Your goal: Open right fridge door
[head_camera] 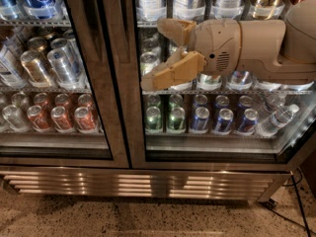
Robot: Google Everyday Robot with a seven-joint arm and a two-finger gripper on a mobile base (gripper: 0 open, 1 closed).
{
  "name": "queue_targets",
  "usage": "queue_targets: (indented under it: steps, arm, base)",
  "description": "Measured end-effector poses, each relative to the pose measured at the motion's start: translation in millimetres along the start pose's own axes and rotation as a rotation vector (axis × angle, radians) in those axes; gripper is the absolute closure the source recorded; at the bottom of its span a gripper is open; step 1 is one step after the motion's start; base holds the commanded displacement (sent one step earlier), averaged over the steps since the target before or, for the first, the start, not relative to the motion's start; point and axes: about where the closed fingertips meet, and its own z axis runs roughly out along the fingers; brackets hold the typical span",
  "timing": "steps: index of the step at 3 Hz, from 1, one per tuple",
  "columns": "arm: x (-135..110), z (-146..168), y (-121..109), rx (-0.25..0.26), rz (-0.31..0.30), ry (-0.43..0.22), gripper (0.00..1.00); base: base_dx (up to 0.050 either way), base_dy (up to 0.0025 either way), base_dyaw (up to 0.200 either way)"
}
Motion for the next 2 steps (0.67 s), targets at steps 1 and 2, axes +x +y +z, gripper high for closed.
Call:
queue_targets:
  steps: [1, 2]
  arm:
    - [0.0, 0.0, 0.0, 0.0, 0.0, 0.0, 0.0]
    - [0.0, 0.0, 0.0, 0.0, 0.0, 0.0, 0.0]
  base:
    - [0.0, 0.00001, 0.156]
    - [0.0, -0.00005, 0.195]
